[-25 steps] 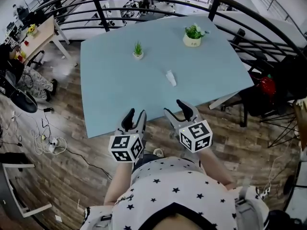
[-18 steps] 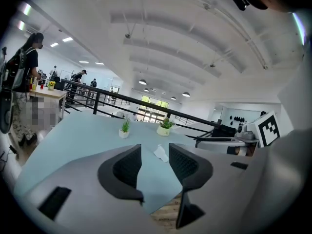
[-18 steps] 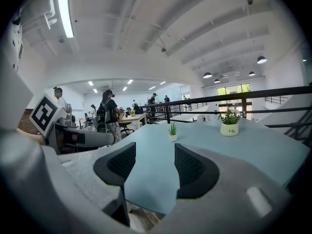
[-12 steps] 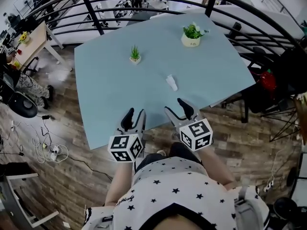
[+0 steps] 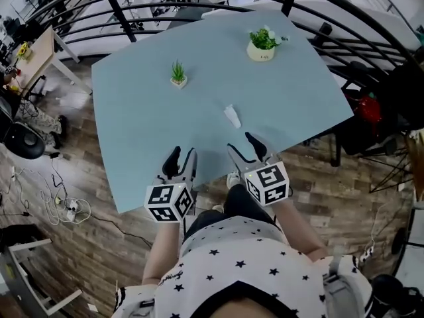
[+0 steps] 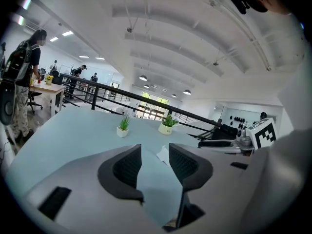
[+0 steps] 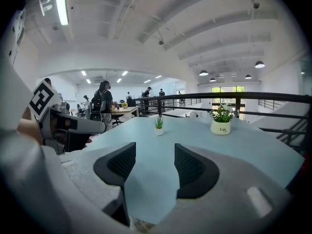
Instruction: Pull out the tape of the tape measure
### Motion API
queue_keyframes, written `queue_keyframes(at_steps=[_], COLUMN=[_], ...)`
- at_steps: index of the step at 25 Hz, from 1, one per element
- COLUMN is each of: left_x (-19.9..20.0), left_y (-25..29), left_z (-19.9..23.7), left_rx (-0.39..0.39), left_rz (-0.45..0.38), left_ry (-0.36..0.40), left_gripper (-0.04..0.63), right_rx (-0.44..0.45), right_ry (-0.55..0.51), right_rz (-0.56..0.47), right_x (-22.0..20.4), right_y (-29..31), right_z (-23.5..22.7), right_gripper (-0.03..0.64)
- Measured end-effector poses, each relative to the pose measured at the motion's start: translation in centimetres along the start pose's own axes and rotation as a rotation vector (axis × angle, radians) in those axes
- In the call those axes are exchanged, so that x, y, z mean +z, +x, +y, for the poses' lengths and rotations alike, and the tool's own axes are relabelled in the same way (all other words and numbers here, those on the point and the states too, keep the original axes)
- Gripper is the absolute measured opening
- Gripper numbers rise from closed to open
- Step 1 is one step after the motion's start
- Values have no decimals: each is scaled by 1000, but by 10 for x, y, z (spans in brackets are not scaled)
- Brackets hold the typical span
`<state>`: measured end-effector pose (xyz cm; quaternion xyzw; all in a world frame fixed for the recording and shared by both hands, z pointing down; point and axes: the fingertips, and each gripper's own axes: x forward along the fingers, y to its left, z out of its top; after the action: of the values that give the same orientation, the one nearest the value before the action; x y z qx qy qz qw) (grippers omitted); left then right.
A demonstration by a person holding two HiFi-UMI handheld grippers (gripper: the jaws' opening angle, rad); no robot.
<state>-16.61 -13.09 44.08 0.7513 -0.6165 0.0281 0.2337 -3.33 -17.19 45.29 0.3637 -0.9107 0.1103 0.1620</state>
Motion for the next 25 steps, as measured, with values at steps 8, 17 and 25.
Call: queue_keyframes(at_steps=[8,17,25], left_x=[2,-10,-13], left_y=[39,74,102], left_z=[9,18,21], left_rx=[16,16,7], left_rz=[15,59,83], left_ry=[-31,-61,-64], left_gripper=[156,156,156], right_rx=[6,-2,0], right_ry=[-36,-71,-76], right_rz=[70,139,219], right_x=[-16,-37,-60], right_y=[43,87,118], right_z=[-31,-58,-76], right_gripper=[232,232,232])
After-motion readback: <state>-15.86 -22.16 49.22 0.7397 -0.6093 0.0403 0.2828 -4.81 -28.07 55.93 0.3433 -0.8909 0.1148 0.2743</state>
